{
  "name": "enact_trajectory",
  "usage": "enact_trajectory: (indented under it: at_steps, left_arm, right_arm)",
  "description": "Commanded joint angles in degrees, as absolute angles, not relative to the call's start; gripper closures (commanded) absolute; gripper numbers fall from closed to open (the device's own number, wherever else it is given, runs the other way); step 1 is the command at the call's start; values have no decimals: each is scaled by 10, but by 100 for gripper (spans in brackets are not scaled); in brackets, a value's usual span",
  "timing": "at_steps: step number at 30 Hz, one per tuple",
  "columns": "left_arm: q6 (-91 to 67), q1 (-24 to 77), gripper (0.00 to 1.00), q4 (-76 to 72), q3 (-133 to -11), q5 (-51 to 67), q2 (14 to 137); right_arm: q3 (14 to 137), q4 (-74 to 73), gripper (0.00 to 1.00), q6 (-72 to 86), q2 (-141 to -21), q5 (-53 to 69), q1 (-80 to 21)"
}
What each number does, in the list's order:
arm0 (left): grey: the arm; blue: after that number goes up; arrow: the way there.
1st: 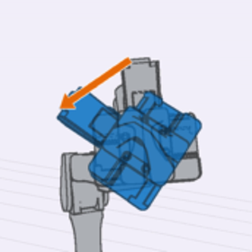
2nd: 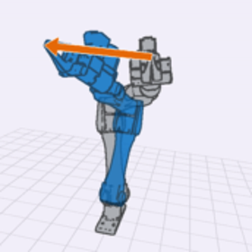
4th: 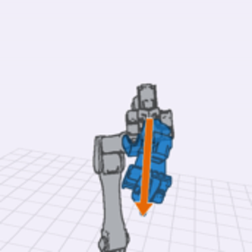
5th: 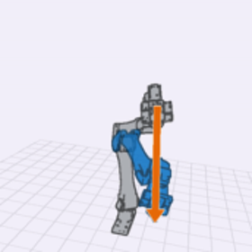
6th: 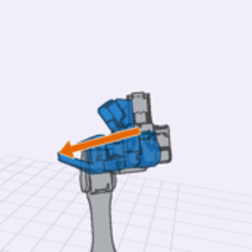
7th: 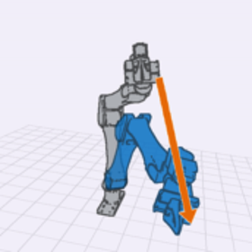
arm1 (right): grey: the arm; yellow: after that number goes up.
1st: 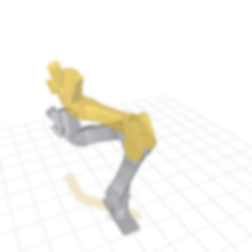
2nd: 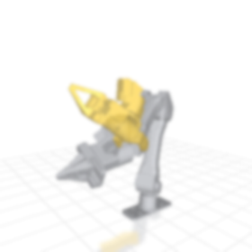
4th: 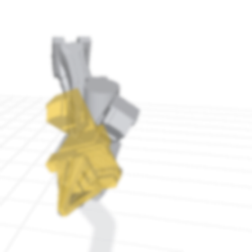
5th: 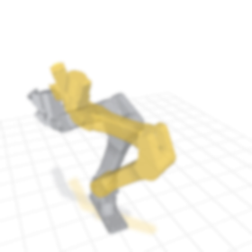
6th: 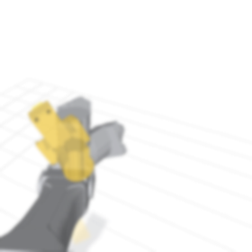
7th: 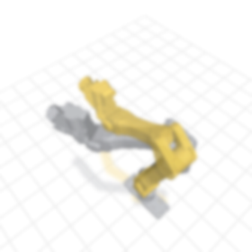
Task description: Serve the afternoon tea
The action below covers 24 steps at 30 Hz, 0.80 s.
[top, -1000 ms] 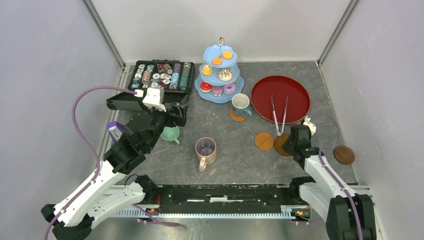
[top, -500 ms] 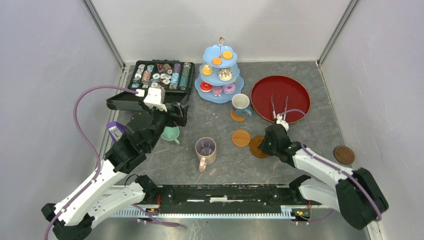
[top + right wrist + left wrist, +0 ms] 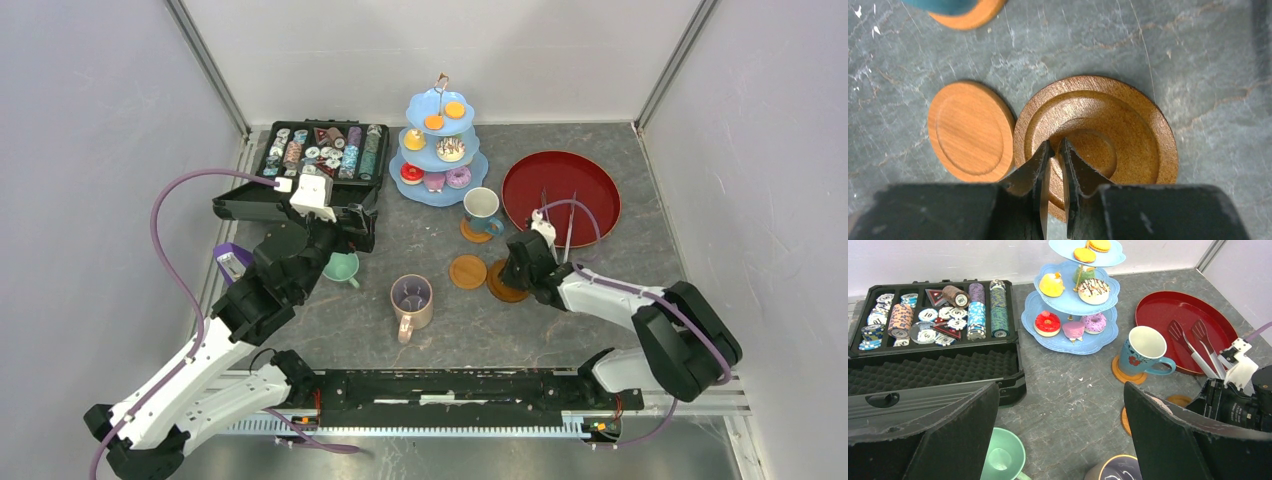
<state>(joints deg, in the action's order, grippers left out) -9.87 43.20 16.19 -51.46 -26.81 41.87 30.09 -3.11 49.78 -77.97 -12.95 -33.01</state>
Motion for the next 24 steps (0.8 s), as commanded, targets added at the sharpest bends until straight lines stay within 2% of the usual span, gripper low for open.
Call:
enact_trajectory:
  at_steps: [1, 4, 15, 24]
  left_arm:
    - [-100, 431, 0, 150, -526, -278, 417]
    - [-98, 431, 0, 150, -527, -279, 417]
    - [-98, 431, 0, 150, -525, -281, 419]
    - [-98, 431, 0, 149, -526, -280, 420]
  right_arm:
    - [292, -60, 81, 452, -830, -193, -328]
    - [303, -54, 80, 446, -832, -227, -327]
    - [333, -5, 74, 392, -857, -225, -311]
    - [354, -58, 57, 332, -753, -169, -323]
